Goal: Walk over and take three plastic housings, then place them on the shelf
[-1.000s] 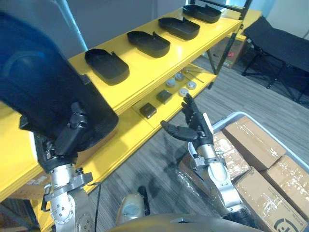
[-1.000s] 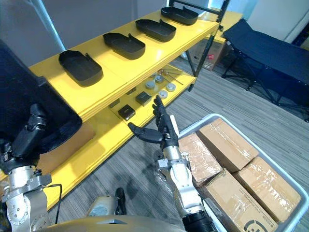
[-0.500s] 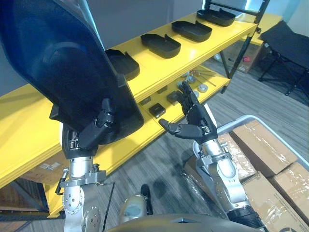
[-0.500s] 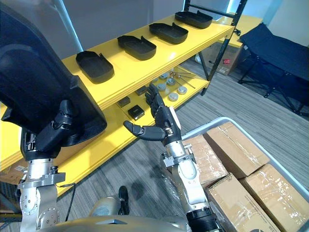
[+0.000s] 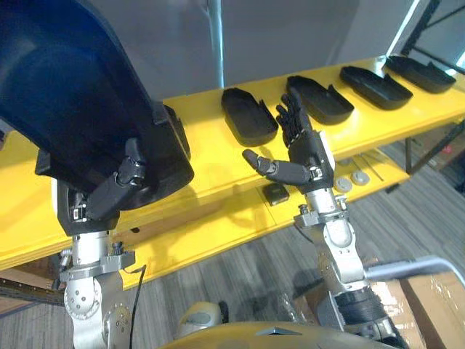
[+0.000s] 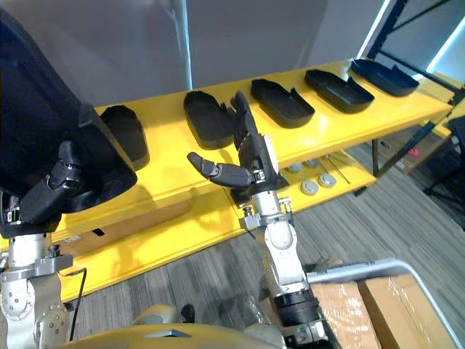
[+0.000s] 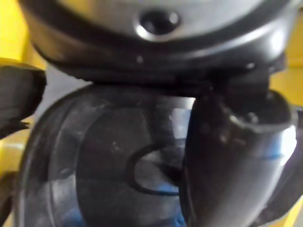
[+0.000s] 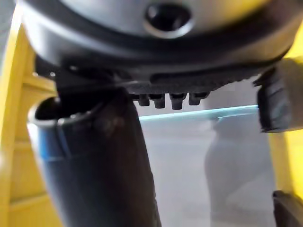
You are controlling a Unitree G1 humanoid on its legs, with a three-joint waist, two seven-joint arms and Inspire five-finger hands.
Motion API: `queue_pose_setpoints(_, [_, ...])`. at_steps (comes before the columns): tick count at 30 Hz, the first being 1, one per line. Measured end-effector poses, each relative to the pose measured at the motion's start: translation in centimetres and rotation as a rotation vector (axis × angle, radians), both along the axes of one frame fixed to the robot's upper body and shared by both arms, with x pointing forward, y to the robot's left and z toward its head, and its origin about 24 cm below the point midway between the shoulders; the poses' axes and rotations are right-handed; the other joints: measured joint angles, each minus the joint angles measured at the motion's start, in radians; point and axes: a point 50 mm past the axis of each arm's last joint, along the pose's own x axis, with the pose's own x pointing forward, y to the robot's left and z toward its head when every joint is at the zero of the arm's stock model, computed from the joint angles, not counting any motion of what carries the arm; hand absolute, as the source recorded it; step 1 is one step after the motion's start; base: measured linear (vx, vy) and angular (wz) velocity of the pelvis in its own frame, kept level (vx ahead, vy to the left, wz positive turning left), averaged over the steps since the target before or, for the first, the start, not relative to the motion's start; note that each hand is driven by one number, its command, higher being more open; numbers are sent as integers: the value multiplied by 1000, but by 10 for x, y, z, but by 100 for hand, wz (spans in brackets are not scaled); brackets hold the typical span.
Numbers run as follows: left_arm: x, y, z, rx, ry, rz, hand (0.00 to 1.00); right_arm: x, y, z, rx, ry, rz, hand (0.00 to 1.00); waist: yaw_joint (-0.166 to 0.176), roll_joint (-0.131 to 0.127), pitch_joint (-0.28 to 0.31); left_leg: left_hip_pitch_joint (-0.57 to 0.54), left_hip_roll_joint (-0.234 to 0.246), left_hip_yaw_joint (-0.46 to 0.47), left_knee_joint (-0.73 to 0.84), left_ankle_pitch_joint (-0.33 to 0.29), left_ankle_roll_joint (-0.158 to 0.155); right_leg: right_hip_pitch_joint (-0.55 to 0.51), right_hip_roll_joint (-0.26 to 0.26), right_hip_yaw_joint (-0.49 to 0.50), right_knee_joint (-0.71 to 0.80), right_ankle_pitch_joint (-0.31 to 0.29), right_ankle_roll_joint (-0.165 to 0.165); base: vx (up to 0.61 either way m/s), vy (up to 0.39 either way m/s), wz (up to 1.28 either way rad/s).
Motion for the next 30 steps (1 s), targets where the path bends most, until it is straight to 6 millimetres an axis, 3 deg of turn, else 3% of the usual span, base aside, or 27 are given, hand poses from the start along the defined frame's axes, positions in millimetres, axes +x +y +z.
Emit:
queue_pose_setpoints(1, [4, -1, 2, 1, -12, -9, 0, 0, -3, 4, -2, -21, -11, 100, -9, 0, 0, 1, 3, -20, 0, -1, -3, -22, 25, 50, -41, 6, 10, 150, -113, 120])
queue_pose_setpoints(2, [9, -2, 4, 1, -21, -15, 0, 0, -10, 9, 1, -54, -43, 100, -25, -2, -1, 6, 5, -58, -2, -2, -22, -46, 63, 121, -125, 34, 44, 161, -164, 112])
queue_pose_setpoints(3, [12, -1, 3, 3, -13, -11, 0, -1, -17, 13, 9, -79, -78, 100, -30, -17, -10, 19, -4, -85, -6, -4, -41, -42, 68, 134, -197, 66, 54, 184, -198, 99])
queue_pose_setpoints(4, [12, 0, 2, 4, -6, -5, 0, -2, -20, 15, 13, -90, -93, 100, -27, -30, -18, 22, -13, -97, -6, -8, -48, -35, 65, 130, -233, 90, 43, 286, -366, 74])
queue_pose_setpoints(5, [12, 3, 1, 6, 2, 8, 0, -2, -27, 18, 19, -110, -118, 100, -20, -65, -35, 19, -35, -114, 9, -28, -73, 3, 60, 107, -319, 169, 25, 262, -343, 57])
queue_pose_setpoints(6, [12, 2, -8, -33, 37, 18, 0, 0, -36, 21, -8, -124, -143, 100, -14, -24, -36, 12, 5, -113, 52, -53, -98, 62, 93, 52, -374, 177, 44, 244, -330, 68])
queue_pose_setpoints(9, [8, 1, -16, -20, 78, -8, 0, 1, -54, 30, -28, -147, -208, 100, -17, 40, -47, -13, 76, -35, 67, -60, -108, 130, 158, -24, -476, 188, 30, 153, -203, 62])
queue_pose_setpoints(10, [8, -1, -15, -10, 72, -34, 0, 2, -62, 32, -22, -146, -245, 100, -21, 46, -48, -13, 99, 30, 53, -43, -116, 155, 169, -55, -501, 188, 25, 159, -192, 61])
queue_pose_setpoints(12, [11, -9, -15, -1, 64, -93, 0, 0, -73, 32, -3, -144, -305, 100, -44, 46, -48, -11, 121, 170, 40, -19, -95, 189, 169, -90, -523, 186, 22, 124, -123, 67])
queue_pose_setpoints(14, [13, -20, -16, 2, 62, -152, 0, -3, -80, 29, 9, -130, -343, 100, -45, 47, -49, 6, 120, 221, 14, -5, -85, 198, 167, -94, -527, 186, 22, 85, -34, 26])
queue_pose_setpoints(21, [13, -29, -19, -27, 73, -194, 0, -24, -74, -10, 75, 11, -355, 100, -54, 29, -38, 46, 91, 241, -90, 35, -85, 199, 161, -75, -564, 194, 34, 6, 24, -5])
queue_pose_setpoints(28, [5, -41, -37, -132, 185, -225, 0, -33, -44, -12, 101, 24, -227, 100, -61, 27, -33, 18, 93, 207, -49, 37, -86, 195, 159, -85, -548, 185, 30, -27, -4, 8])
queue_pose_setpoints(30, [5, -43, -39, -164, 196, -222, 0, -32, -38, -13, 97, 36, -196, 100, -62, 25, -3, -1, 91, 200, -11, 41, -90, 191, 142, -93, -515, 163, 25, -92, 16, 29])
